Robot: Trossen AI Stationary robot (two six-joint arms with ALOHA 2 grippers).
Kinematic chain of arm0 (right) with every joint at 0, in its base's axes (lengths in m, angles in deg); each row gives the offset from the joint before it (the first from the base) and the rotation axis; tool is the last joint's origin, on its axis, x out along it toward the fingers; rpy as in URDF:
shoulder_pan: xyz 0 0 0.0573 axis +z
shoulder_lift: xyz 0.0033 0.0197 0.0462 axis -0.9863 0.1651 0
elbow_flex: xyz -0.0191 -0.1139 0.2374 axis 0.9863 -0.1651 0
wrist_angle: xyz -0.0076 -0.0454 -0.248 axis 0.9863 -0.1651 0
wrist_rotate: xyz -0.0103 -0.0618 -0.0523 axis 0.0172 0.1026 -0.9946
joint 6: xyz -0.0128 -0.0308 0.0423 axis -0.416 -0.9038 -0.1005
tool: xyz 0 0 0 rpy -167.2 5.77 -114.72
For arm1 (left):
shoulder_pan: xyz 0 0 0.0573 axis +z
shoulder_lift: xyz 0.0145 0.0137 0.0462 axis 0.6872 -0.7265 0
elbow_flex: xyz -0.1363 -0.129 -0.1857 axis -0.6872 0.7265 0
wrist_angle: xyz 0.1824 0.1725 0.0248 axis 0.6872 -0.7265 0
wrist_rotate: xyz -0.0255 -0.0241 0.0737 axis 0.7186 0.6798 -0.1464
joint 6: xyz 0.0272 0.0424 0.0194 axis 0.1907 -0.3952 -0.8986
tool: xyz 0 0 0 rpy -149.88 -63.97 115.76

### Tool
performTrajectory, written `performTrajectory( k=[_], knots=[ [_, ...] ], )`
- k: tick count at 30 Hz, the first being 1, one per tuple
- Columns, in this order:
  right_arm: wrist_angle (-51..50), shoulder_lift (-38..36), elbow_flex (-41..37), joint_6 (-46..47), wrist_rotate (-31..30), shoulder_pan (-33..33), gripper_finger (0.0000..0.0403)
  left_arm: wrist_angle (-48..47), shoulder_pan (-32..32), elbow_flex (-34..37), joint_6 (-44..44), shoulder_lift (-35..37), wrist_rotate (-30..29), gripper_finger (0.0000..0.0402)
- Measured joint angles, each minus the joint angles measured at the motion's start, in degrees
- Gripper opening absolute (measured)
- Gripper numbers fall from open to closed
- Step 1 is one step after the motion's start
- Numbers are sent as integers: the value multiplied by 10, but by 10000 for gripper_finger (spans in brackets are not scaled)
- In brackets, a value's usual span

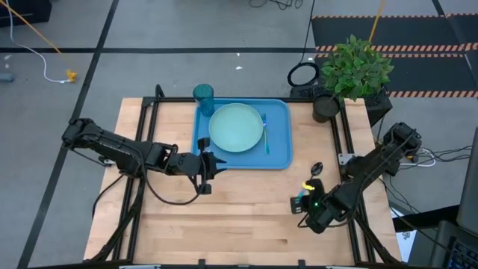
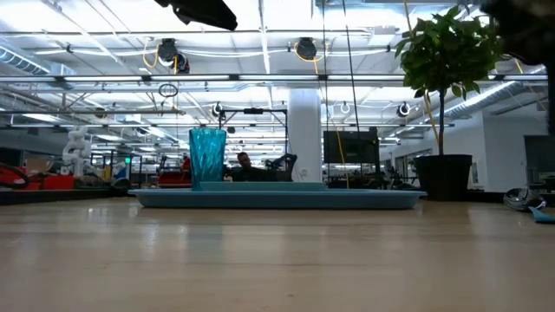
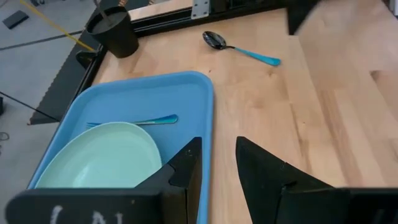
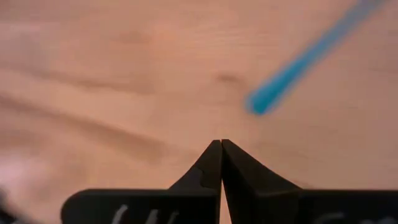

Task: Pick and place plate/cup/fork/spoon on tray
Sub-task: Put the spoon on the right beside the fork on the blue tray

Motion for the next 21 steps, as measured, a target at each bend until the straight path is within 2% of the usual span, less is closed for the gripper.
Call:
performTrajectory(
  k=[3,7,12,21],
  knots=[
    [-78,0,0,48,34,-5,0,-2,-7,0,0,0,0,102],
    [-142,-1,0,79,39,-13,0,-6,-12,0,0,0,0,102],
    [-165,4,0,81,39,-29,5,-7,-13,0,0,0,0,102],
    [-163,56,0,52,39,-78,73,-6,-13,0,-2,0,0,102]
  ],
)
